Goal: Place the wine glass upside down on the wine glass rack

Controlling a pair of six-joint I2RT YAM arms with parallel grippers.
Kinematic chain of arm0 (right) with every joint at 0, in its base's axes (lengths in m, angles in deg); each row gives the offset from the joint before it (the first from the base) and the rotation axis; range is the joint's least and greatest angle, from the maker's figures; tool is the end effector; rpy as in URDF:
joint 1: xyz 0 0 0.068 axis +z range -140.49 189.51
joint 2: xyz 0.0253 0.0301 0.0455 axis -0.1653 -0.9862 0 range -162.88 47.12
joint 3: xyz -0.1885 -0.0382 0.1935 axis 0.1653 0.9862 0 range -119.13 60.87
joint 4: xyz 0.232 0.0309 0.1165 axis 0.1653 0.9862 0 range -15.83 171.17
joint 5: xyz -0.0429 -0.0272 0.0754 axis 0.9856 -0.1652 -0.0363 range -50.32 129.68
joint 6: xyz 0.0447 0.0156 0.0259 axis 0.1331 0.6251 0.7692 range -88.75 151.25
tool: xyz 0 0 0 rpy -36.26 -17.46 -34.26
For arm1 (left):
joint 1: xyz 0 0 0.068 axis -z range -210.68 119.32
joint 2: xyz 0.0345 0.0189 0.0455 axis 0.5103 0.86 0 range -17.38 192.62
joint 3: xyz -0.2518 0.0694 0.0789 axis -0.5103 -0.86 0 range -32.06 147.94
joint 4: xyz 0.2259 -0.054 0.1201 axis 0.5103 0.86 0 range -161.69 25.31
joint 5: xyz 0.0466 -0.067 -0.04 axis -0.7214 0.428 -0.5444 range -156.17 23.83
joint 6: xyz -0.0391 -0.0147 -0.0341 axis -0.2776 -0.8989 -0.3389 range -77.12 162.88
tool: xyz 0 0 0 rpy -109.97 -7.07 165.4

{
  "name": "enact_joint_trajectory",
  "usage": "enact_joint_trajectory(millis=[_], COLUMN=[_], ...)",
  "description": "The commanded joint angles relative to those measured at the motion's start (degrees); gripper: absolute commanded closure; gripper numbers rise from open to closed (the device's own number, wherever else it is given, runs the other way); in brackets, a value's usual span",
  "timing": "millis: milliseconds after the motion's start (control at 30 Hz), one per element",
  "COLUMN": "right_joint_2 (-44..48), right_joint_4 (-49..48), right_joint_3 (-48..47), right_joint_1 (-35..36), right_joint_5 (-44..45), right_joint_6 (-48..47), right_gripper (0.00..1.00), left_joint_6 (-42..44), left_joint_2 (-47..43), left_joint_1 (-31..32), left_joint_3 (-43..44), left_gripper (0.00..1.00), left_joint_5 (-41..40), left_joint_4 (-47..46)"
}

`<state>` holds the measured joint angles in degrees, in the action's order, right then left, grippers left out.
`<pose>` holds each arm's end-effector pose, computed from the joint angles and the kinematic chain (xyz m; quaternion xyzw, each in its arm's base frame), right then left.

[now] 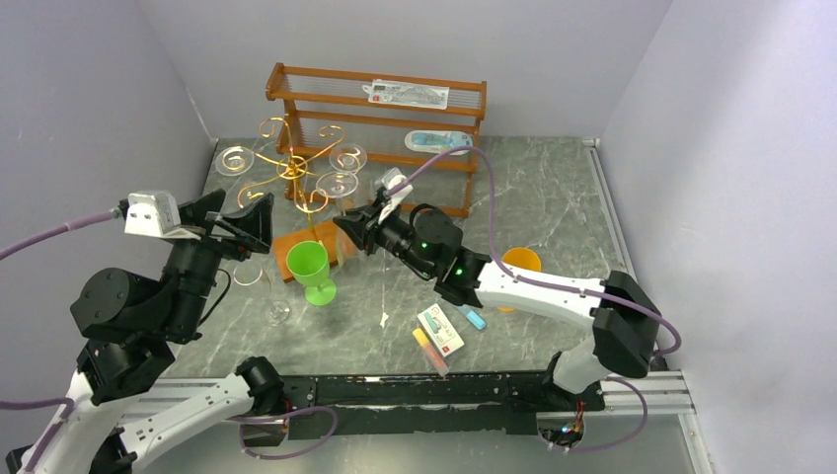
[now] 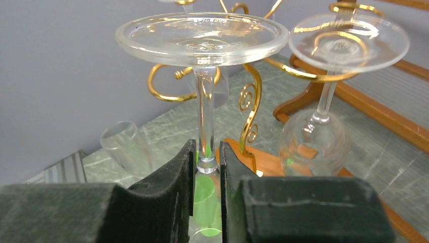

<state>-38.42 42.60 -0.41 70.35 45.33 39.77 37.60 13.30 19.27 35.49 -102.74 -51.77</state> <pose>0.1766 0.3092 0.3447 -0.2576 0.6085 0.3998 0.6352 0.0492 -0.0255 0.4732 -0.0184 0.6186 -0.1882 0.7626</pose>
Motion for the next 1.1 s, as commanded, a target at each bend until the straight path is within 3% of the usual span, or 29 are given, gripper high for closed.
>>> enact_joint_trajectory(millis=[0,633,1067], right_joint_2=[-2.5,-12.0,-13.3], right_joint_4=[-5.0,-5.5,-6.9], right_joint_3=[-1.7,-8.8,-9.3], right_joint_1=[-0.9,-3.1,-5.1], right_joint_5=[0.9,-3.5,-16.3], right_joint_6=[-1.6,-5.5,-7.4], right_gripper=[1.0,1.0,1.0], left_joint_6=[1.8,1.3,1.5], left_joint_2=[0.3,-0.1,-1.1], left_joint_1=[-0.1,-0.1,-0.1], left_joint_3=[-0.3,-0.5,-1.2], left_gripper=[0.13,0.13,0.13], left_joint_5=[-3.3,-3.3,-4.5], left_joint_4=[2.5,3.2,3.5])
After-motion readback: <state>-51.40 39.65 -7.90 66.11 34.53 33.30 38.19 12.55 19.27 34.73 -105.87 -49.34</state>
